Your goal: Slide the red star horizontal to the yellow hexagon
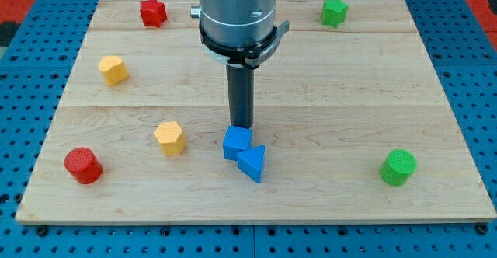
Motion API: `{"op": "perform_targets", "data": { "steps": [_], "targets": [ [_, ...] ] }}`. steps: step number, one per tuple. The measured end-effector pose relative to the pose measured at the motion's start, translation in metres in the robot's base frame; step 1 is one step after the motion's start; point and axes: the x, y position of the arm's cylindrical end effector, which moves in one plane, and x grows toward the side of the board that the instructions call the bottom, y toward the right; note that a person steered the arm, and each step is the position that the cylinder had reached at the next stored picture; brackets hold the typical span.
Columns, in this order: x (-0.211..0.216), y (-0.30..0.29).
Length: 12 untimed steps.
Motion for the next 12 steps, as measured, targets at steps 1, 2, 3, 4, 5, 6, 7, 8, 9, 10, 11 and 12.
{"op": "perform_targets", "data": {
  "steps": [1,2,3,4,5,6,7,8,9,10,11,12],
  "targets": [
    [0.0,0.0],
    [-0.024,-0.005],
    [-0.042,-0.012],
    [-0.086,-0.056],
    [-0.149,-0.05],
    [-0.222,-0.05],
    [-0.27,-0.095],
    [-0.285,-0.141],
    [-0.22,-0.162],
    [-0.18,-0.173],
    [-0.196,-0.214],
    [-0.154,-0.247]
  ]
}}
